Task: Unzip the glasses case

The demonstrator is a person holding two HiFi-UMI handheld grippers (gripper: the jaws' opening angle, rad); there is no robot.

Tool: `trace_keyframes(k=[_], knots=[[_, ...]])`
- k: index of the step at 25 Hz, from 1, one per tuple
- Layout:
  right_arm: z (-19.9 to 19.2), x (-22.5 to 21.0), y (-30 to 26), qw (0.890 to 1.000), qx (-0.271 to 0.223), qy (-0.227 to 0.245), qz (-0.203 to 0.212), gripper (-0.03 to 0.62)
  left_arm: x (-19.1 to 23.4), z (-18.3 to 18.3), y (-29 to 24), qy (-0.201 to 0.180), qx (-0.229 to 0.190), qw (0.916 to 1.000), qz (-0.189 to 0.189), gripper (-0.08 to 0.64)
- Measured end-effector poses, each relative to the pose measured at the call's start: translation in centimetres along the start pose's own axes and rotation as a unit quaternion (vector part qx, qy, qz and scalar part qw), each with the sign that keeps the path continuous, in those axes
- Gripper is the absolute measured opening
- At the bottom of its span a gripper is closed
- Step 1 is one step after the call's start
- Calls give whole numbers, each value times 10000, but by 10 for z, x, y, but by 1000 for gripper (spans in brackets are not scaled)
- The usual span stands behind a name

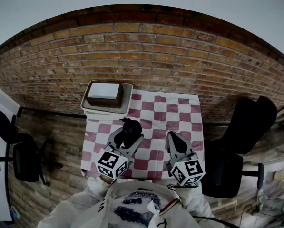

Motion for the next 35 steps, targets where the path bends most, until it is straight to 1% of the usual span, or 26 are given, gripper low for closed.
trace_keyframes(k=[5,12,19,25,35], knots=[[-3,4,-3,10000,-39,-82,-13,15,1,3,-2,-90,-24,9999,140,249],[-3,8,-13,10000,8,-36,17,14,10,4,-3,-22,-34,9996,295,249],[-6,-2,-18,10000,59,-32,-39,14,19,0,-6,44,-12,9990,435,249],[-5,2,-25,9999,148,-57,-62,12,25,3,-8,66,50,9990,431,249],[-15,5,-20,9996,258,-60,-56,12,14,0,-11,21,83,9994,345,249]])
Point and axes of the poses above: the fingertips, and each gripper's own axes: y backward along the fingers, x to its left, z out of its top, the point moved 3 cm from there along y, backward along the fingers, and after that the axes turned 10 degrees about -y, right-handed, at the moved point
